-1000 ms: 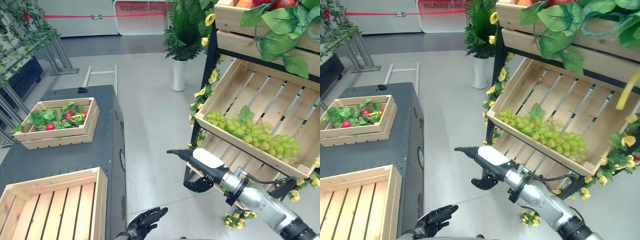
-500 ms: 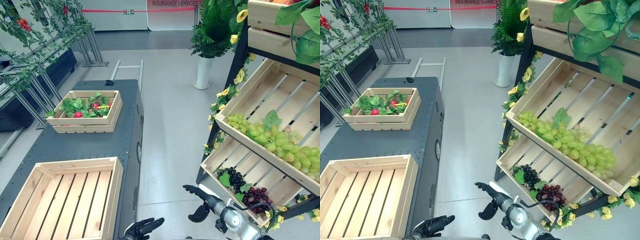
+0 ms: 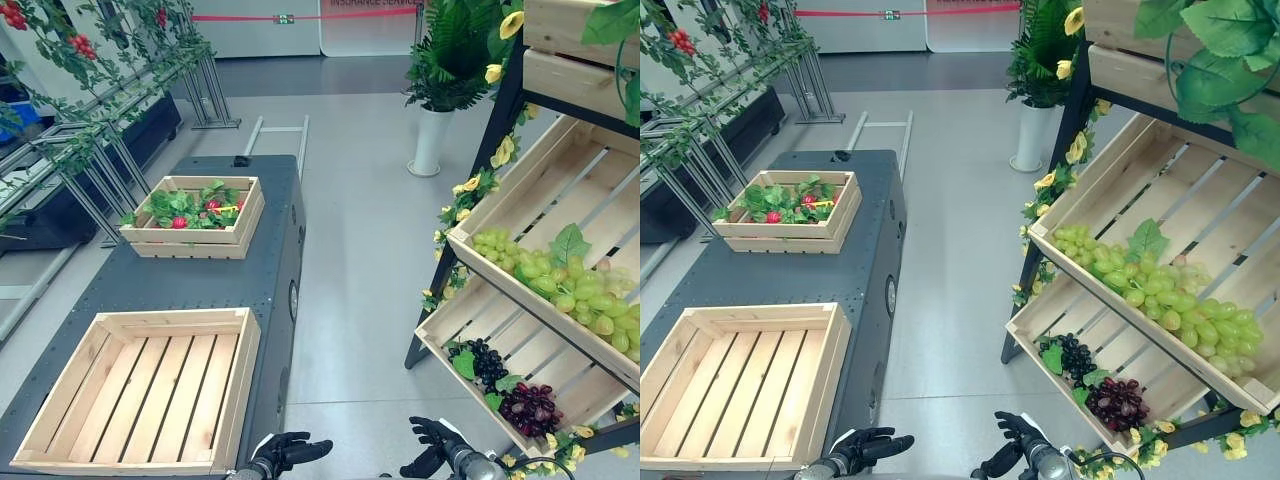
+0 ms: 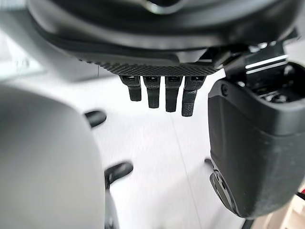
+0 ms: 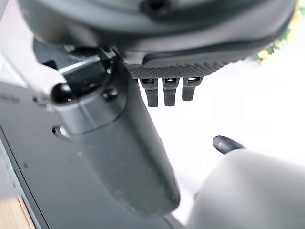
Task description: Pick up the fruits from the basket on one side to the basket on the other side
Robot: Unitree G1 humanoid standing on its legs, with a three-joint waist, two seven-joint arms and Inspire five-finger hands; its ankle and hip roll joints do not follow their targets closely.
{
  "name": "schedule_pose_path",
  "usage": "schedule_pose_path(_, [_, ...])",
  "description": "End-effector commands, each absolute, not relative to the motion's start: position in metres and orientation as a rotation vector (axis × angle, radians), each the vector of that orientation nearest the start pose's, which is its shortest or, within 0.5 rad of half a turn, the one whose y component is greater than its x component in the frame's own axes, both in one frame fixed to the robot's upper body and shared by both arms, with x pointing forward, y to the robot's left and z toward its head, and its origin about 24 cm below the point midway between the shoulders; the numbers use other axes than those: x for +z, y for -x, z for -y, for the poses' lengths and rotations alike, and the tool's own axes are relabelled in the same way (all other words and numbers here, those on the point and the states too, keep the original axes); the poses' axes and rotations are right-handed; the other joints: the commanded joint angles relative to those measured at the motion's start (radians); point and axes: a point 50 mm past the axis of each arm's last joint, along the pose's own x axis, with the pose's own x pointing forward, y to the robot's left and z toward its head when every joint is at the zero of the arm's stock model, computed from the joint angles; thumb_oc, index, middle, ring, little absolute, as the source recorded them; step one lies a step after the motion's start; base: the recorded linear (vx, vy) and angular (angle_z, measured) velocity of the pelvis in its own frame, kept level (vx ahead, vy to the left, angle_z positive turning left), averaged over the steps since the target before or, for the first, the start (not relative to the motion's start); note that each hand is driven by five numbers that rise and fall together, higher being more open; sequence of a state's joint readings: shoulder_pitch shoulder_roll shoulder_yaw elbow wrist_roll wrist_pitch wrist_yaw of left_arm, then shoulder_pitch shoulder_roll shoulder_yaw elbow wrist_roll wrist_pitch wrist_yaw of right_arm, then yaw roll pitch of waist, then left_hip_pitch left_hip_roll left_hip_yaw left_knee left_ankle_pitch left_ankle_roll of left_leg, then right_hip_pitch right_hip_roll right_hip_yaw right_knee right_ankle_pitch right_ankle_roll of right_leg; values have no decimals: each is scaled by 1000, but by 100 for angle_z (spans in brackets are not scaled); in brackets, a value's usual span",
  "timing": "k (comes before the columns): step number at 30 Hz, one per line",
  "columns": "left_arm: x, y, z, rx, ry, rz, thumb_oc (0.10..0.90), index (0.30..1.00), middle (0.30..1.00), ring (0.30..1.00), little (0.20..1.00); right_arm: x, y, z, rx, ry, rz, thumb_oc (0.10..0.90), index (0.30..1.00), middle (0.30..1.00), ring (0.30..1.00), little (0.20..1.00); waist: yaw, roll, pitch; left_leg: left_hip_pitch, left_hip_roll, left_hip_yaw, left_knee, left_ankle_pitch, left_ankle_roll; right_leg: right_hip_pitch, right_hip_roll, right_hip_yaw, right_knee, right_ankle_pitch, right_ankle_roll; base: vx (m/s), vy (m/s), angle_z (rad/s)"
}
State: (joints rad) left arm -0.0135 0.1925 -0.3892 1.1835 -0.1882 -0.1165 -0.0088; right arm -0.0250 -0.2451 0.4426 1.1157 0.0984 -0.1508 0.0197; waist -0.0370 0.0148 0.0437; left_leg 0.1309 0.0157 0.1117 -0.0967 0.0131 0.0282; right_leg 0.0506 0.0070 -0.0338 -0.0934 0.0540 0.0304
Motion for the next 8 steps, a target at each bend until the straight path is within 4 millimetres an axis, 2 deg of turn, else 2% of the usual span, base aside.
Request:
schedule_pose_path(1, [-160, -123, -176, -196, -323, -1028, 800, 900, 900, 900, 900, -148, -145, 179, 172, 274, -921, 800, 900, 900, 900, 900, 0, -21, -5, -4, -74, -52, 9, -78, 39, 50, 8, -14, 6, -41, 7, 0, 0, 0])
schedule_pose_path(8, [-160, -122, -170, -224, -321, -1026, 800, 900, 900, 900, 900, -153, -137, 183, 149, 243, -982, 800, 900, 900, 900, 900, -6, -20, -6, 6, -73, -49, 9, -81, 40, 57, 12, -3, 6, -42, 5, 0, 0, 0])
